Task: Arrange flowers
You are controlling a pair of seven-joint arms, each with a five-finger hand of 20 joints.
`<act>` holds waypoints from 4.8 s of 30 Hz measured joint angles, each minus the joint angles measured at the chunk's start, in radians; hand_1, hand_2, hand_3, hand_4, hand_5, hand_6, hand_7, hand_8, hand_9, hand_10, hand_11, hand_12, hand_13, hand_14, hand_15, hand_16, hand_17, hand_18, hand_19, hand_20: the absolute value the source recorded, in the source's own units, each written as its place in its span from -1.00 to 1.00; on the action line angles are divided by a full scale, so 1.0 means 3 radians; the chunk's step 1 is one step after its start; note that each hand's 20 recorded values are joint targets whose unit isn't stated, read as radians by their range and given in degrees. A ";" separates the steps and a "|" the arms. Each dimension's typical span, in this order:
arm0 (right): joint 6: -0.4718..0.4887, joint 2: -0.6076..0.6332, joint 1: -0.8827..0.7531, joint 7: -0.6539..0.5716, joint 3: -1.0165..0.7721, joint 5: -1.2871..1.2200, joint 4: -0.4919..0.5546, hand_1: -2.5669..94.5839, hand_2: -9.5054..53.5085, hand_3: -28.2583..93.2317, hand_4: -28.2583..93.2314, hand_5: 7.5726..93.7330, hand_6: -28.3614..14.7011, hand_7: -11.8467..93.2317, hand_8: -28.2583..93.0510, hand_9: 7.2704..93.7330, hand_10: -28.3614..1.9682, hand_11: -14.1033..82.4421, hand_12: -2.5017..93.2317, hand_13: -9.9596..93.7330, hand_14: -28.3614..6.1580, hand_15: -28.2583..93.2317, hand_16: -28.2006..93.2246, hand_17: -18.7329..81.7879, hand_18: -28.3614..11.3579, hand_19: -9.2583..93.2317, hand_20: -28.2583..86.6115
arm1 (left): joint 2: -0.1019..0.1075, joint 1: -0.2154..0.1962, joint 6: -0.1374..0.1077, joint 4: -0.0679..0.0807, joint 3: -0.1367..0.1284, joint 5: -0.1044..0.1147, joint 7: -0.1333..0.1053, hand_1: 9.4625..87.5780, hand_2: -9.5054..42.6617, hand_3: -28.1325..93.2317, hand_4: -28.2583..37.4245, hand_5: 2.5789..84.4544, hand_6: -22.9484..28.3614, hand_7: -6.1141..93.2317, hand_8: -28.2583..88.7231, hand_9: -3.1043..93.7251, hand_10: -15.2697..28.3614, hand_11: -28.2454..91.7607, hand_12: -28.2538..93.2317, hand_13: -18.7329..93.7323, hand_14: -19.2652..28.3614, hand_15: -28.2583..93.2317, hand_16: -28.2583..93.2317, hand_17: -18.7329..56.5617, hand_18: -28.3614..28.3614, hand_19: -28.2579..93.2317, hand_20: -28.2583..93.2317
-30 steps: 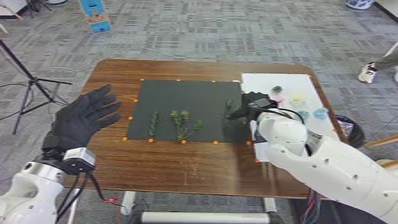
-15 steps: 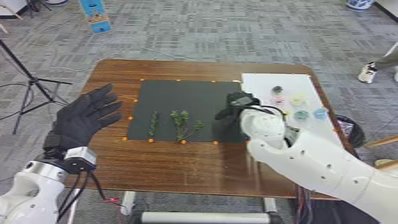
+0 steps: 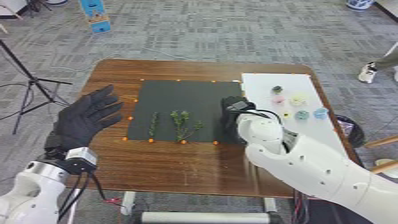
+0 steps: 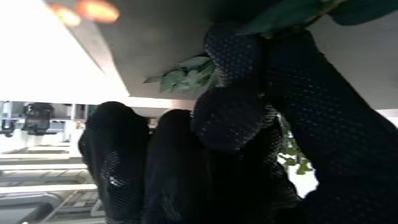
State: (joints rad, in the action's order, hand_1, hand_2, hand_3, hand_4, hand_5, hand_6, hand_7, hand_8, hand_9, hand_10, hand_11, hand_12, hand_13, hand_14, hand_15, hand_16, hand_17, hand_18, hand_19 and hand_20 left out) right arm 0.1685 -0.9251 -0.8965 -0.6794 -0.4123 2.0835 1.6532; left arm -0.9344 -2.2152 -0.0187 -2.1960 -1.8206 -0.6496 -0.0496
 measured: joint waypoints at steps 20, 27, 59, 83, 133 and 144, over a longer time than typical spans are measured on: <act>-0.0292 0.0167 -0.0176 0.0647 0.0041 0.0008 0.0214 -0.03 -1.00 0.74 -0.90 0.63 0.41 0.15 -0.20 0.87 0.40 0.57 -0.17 0.89 0.53 0.89 0.14 0.58 -0.58 1.00 0.77 | 0.0000 0.0021 0.0003 0.0018 0.0008 0.0001 0.0016 -0.63 -0.74 0.64 -1.00 -0.32 0.01 -0.47 -0.69 -0.33 0.29 -0.12 -0.24 -0.24 0.43 -0.05 -0.52 -0.75 0.80 0.21 -0.39; -0.0330 0.0174 -0.0157 0.0661 0.0074 0.0029 0.0201 -0.03 -1.00 0.74 -0.90 0.62 0.40 0.15 -0.20 0.87 0.40 0.57 -0.18 0.88 0.53 0.89 0.14 0.58 -0.58 1.00 0.77 | 0.0000 0.0019 0.0003 0.0018 0.0006 0.0001 0.0012 -0.63 -0.74 0.64 -1.00 -0.32 0.01 -0.46 -0.69 -0.33 0.29 -0.12 -0.24 -0.24 0.43 -0.05 -0.52 -0.75 0.79 0.21 -0.39; -0.0347 0.0253 -0.0327 0.0719 -0.0053 0.0081 0.0317 -0.05 -1.00 0.74 -0.89 0.62 0.41 0.16 -0.21 0.87 0.40 0.57 -0.18 0.88 0.53 0.89 0.13 0.57 -0.59 1.00 0.77 | -0.0009 -0.0005 0.0003 0.0015 -0.0009 0.0005 0.0011 -0.63 -0.73 0.64 -1.00 -0.32 0.00 -0.46 -0.69 -0.33 0.29 -0.12 -0.24 -0.24 0.43 -0.05 -0.52 -0.75 0.80 0.21 -0.39; -0.0377 0.0234 -0.0335 0.0605 -0.0108 0.0169 0.0337 -0.68 -0.99 0.68 -0.94 0.64 0.34 0.11 -0.71 0.84 0.33 0.56 -0.16 0.87 0.49 0.89 0.15 0.57 -0.61 1.00 0.78 | 0.0008 0.0021 0.0009 0.0028 0.0001 0.0008 0.0017 -0.63 -0.74 0.64 -1.00 -0.32 0.01 -0.46 -0.69 -0.33 0.29 -0.12 -0.24 -0.24 0.43 -0.05 -0.52 -0.75 0.80 0.21 -0.39; -0.0852 0.1237 -0.0747 0.0380 -0.0682 0.0338 0.0021 -0.21 -1.00 0.81 -1.00 0.08 0.36 -0.16 -0.74 0.29 0.32 -0.12 -0.44 0.58 0.35 0.89 0.07 0.21 -0.61 1.00 0.58 | -0.0023 -0.0071 -0.0004 -0.0019 -0.0162 0.0005 -0.0056 -0.63 -0.74 0.64 -1.00 -0.32 0.00 -0.47 -0.69 -0.33 0.28 -0.11 -0.24 -0.24 0.43 -0.05 -0.52 -0.75 0.80 0.21 -0.39; -0.1580 0.1234 -0.0679 0.0454 -0.0431 0.0369 -0.0077 0.10 -1.00 0.75 -1.00 0.45 0.38 0.13 -0.42 0.74 0.56 -0.16 0.10 0.69 0.44 0.88 0.06 0.32 -0.57 1.00 0.62 | -0.0018 -0.0081 -0.0012 -0.0029 -0.0202 0.0005 -0.0059 -0.63 -0.73 0.64 -1.00 -0.31 0.01 -0.47 -0.69 -0.33 0.29 -0.12 -0.24 -0.24 0.43 -0.05 -0.52 -0.75 0.79 0.21 -0.39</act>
State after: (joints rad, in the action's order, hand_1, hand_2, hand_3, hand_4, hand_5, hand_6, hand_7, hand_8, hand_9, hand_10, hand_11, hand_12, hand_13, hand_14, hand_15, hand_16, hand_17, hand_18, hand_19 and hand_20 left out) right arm -0.3055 -0.5549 -1.1003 -0.5432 -0.5417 2.1941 1.6302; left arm -0.9397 -2.2396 -0.0223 -2.2048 -1.8811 -0.6481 -0.0673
